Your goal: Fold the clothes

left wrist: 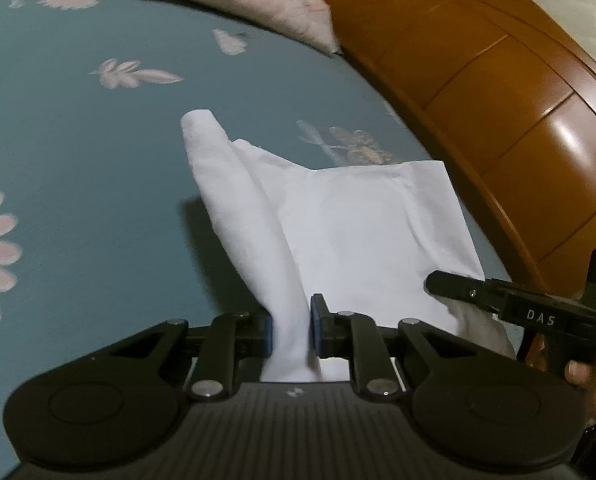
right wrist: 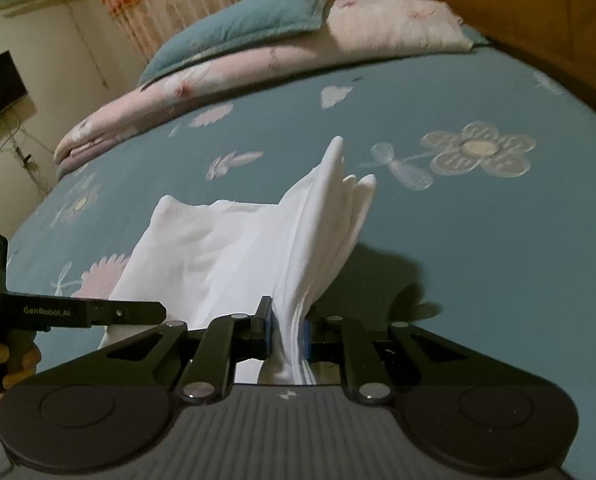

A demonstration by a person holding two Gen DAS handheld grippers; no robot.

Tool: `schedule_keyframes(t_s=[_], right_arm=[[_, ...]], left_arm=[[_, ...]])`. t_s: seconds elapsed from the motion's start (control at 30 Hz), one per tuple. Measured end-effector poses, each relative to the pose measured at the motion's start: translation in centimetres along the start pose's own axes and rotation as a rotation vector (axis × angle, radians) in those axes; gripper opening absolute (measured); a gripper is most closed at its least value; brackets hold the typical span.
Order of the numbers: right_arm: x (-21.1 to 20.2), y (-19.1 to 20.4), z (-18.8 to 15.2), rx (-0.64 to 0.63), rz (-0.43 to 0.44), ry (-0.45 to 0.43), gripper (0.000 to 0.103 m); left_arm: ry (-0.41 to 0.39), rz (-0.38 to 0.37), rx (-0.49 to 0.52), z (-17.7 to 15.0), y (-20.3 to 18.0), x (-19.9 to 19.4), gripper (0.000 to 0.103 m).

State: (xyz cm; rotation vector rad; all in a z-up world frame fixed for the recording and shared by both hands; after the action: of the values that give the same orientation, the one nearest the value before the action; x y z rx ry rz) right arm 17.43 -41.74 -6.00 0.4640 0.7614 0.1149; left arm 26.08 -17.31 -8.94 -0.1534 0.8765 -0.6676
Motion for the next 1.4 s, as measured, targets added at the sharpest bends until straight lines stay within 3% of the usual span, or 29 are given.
schedule_keyframes(t_s=[0.47, 0.7, 0.77, 0.8, 0.87, 0.9, 1.0, 1.1, 1.17, 1.27, 1.37, 1.4], right_arm=[[-5.0, -12.9, 5.9, 0.076, -0.178, -0.091, 0.016], [-3.8, -18.2, 6.2, 0.115, -0.24, -0.083, 0.016], [-2.8, -19.7, 5.5, 0.144, -0.248, -0.068, 0.016], [-2.4, -20.4, 5.1, 0.156, -0.254, -0.059, 0.018], [-1.7, -22.0, 4.2, 0.174, -0.268, -0.039, 0.027], [-1.8, -22.5, 4.0, 0.188, -0.27, -0.041, 0.038], [-3.5, -23.6, 3.8, 0.226, -0.27, -0.083, 0.044], [-6.1, -23.2, 4.5, 0.191, -0.298, -0.159, 0.044], [-7.1, -21.9, 5.0, 0.166, -0.252, -0.195, 0.044], [-5.8, -20.4, 4.6, 0.134, -0.196, -0.157, 0.044], [-3.8, -21.1, 3.5, 0.121, -0.239, -0.105, 0.041], [-3.3, -22.0, 2.9, 0.135, -0.253, -0.093, 0.036]], left_arm=[[0.007, -0.102, 0.127, 4.7, -12.3, 10.5, 0.016], [0.048, -0.115, 0.112, 4.4, -13.7, 16.4, 0.016], [0.064, -0.111, 0.12, 3.8, -13.3, 17.3, 0.021], [0.069, -0.106, 0.12, 3.4, -13.0, 17.3, 0.029], [0.082, -0.097, 0.116, 2.9, -11.7, 16.9, 0.036], [0.081, -0.082, 0.121, 2.8, -10.9, 16.5, 0.043], [0.055, -0.027, 0.174, 3.5, -9.3, 14.7, 0.049], [0.016, -0.021, 0.253, 4.9, -10.0, 13.4, 0.058], [-0.007, -0.038, 0.303, 5.7, -11.1, 13.0, 0.064], [-0.001, -0.118, 0.39, 5.4, -14.4, 14.2, 0.07], [0.022, -0.061, 0.523, 3.8, -15.9, 16.6, 0.071], [0.027, -0.044, 0.546, 3.2, -15.7, 17.0, 0.071]])
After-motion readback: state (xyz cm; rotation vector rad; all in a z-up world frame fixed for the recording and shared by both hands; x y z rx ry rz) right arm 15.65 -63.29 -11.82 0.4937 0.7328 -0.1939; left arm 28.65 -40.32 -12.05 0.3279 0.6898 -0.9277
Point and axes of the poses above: each gripper's, at about its wrist camera, not at the fingertips, and x roughly the way its jaws point, y to its left, z to its top, the point moved 7 cm from there along x, roughly the way its jaws point, and after that the axes turned 10 degrees about x, right-handed, at the moved point
